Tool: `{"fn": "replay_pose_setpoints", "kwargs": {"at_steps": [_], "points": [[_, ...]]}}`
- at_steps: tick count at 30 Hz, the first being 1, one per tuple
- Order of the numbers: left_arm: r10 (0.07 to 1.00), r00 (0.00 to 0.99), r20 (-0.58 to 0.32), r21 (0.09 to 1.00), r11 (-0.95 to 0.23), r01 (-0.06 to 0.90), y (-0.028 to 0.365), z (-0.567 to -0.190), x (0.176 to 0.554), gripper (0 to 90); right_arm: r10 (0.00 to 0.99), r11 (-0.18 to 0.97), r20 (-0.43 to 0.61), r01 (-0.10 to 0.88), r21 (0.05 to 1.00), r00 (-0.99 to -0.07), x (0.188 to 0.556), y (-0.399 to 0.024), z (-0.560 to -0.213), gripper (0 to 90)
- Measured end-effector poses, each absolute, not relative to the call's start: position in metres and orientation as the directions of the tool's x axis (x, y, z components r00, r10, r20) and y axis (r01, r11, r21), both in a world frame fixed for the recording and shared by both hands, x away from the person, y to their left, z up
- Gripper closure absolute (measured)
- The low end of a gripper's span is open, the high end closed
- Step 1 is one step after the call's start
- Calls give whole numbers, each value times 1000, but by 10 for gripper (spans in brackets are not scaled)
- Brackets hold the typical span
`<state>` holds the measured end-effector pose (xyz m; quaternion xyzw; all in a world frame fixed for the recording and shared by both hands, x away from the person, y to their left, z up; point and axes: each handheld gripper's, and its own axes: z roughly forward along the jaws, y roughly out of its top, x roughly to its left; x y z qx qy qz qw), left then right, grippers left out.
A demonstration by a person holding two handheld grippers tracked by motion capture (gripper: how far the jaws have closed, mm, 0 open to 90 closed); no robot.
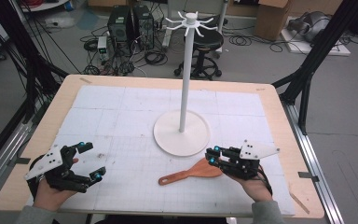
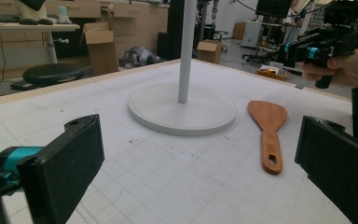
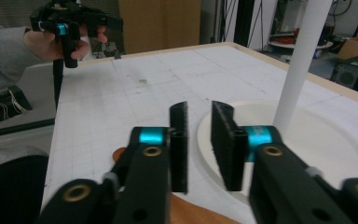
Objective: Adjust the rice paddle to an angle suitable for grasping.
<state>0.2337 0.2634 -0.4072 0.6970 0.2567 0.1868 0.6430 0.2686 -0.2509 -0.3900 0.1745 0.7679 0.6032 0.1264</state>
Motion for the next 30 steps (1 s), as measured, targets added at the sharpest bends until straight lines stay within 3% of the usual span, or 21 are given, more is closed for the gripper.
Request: {"fn": "replay_pose_setpoints", "kwargs": {"at_steps": [2,30], "points": [[594,802,-65,994,-36,108,263,-406,232,17,413,220,-2,97,971,-911,270,-249,-390,883],[617,785,-65,989,-64,131,267,-413,224,18,272,455,27,153,877,-962,300,-188,-414,889]]}}
